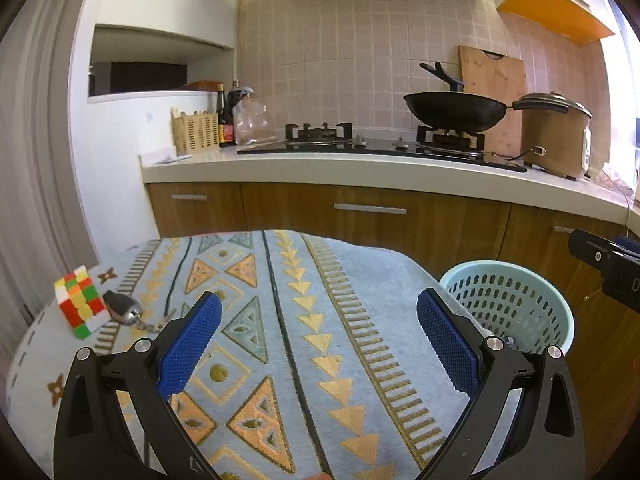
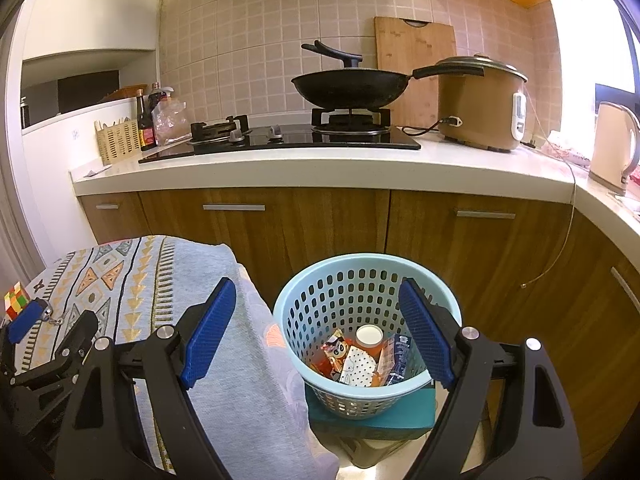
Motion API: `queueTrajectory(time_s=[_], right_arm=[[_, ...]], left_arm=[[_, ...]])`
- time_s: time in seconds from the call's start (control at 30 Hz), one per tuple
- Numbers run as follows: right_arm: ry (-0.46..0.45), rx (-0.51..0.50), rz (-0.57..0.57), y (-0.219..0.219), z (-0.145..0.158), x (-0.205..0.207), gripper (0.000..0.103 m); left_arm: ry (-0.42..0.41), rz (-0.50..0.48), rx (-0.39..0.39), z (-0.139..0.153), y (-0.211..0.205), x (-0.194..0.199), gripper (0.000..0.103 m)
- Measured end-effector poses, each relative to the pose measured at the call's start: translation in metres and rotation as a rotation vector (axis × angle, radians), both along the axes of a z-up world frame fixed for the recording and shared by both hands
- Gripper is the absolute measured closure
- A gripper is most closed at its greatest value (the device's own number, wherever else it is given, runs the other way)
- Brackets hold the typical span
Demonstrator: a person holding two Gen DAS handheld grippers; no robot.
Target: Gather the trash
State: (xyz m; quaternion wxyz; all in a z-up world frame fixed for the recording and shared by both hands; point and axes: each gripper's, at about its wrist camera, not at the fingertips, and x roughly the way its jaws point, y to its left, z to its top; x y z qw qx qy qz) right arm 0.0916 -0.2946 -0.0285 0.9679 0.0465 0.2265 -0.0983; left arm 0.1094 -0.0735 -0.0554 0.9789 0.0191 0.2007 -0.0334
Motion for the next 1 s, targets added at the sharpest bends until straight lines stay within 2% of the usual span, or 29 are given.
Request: queueTrajectory(time_s=[0.17,0.4,0.53,0.63,0.7,0.9,1.0], right_arm=[[-0.013,0.003,-0.003,-0.002,0.006,-0.003,0.024],[-0.029,-0.001,0.007,0.003,0.014,-0.013,0.024],[-0.041,-0.01,0.017,0.007,0.018,-0.021,0.024],[-0.05,-0.014,0.023,0.009,0.023,-0.026,0.024],[-0.053,-0.016,0.027,0.011,0.025,-0.03,0.024],[-0.05,-0.02,0.021,0.011,0.028,-0.037,0.022],[-0.051,-0.023,0.016,0.011,0.03,-0.04,0.022]], left_arm=[[0.026,-0.01,-0.022,0.017,0.002,-0.005,0.008],[0.018,0.011,-0.049,0.033,0.016,-0.019,0.008],[0.01,0.045,-0.039,0.037,0.022,-0.028,0.008],[0.004,0.043,-0.051,0.041,0.025,-0.034,0.007],[-0.006,0.03,-0.032,0.043,0.023,-0.039,0.007],[0.075,0.006,-0.063,0.042,0.028,-0.039,0.007],[0.07,0.014,-0.07,0.043,0.033,-0.041,0.007]])
